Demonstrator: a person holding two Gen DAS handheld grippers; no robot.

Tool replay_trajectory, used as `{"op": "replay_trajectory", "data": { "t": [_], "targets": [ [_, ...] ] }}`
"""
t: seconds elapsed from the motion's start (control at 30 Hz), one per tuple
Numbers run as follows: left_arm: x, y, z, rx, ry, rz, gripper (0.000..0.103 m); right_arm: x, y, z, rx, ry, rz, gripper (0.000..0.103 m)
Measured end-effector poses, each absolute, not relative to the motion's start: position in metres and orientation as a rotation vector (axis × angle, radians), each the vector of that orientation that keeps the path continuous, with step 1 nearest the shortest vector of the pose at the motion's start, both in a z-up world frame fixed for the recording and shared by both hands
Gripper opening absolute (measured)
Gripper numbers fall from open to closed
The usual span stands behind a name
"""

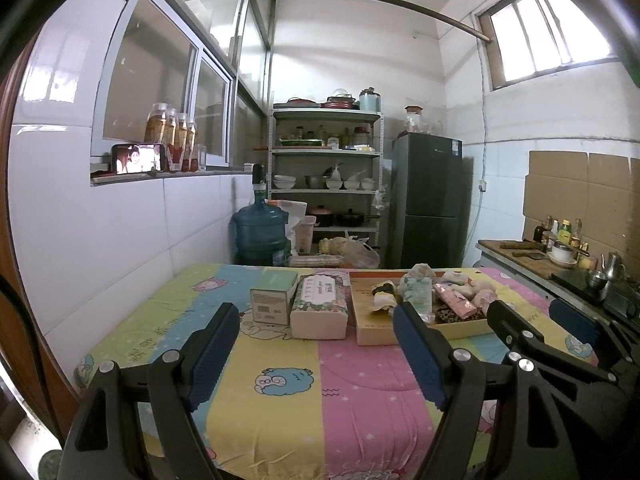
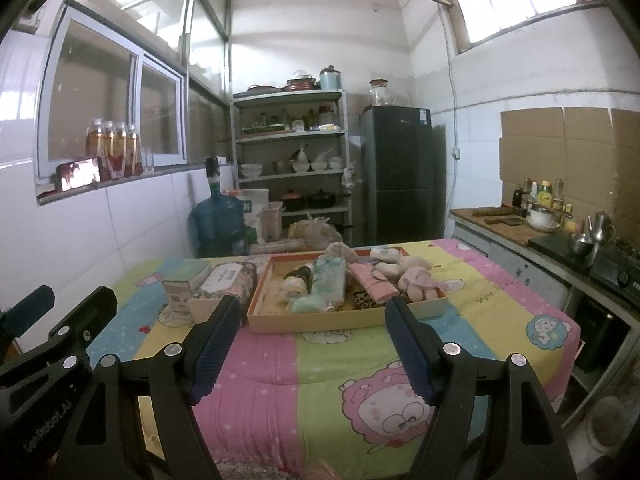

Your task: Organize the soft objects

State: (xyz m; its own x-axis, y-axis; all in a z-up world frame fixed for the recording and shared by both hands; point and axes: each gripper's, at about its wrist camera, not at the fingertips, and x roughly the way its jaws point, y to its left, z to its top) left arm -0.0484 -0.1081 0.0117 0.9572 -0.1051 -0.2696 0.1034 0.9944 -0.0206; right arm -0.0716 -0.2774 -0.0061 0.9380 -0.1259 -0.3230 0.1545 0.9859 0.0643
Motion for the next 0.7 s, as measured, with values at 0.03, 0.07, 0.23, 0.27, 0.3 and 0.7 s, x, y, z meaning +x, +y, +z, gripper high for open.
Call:
{"op": "replay_trajectory", "data": {
  "t": [0.03,0.07,0.23,0.27,0.3,0.7],
  "targets": [
    [-0.0488,-0.1084,0.0118,-0.007,0.273,-0.106,0.079,-0.0719,-0.2768,-0.0057,0.089,0.323,-0.143,0.076],
    [-0.0487,-0.1085,0.0118,-0.007,0.272,-0.106,0.079,-0.0719,-0.277,-0.0058,0.088,0.322,-0.144,0.076],
    [-0.0489,-0.1102,0.0116,-0.006,0.274,-0.106,0.078,-0.0709,-0.2763,-0.006,0.087,0.321,-0.143,0.076],
    [-0.0491,-0.1103,0.0117,-0.006,0.274,-0.106,0.078,-0.0711,-0.2762,-0.0058,0.087,0.32,-0.142,0.076],
    [-0.0492,-0.1105,0.0116,-0.007,0.273,-0.107,0.078,-0.0709,-0.2758,-0.0058,0.087,0.32,-0.142,0.076],
    [-0.0491,-0.1099,0.0112,-0.006,0.272,-0.107,0.078,-0.0706,-0.2754,-0.0061,0.086,0.318,-0.144,0.076]
  ]
}}
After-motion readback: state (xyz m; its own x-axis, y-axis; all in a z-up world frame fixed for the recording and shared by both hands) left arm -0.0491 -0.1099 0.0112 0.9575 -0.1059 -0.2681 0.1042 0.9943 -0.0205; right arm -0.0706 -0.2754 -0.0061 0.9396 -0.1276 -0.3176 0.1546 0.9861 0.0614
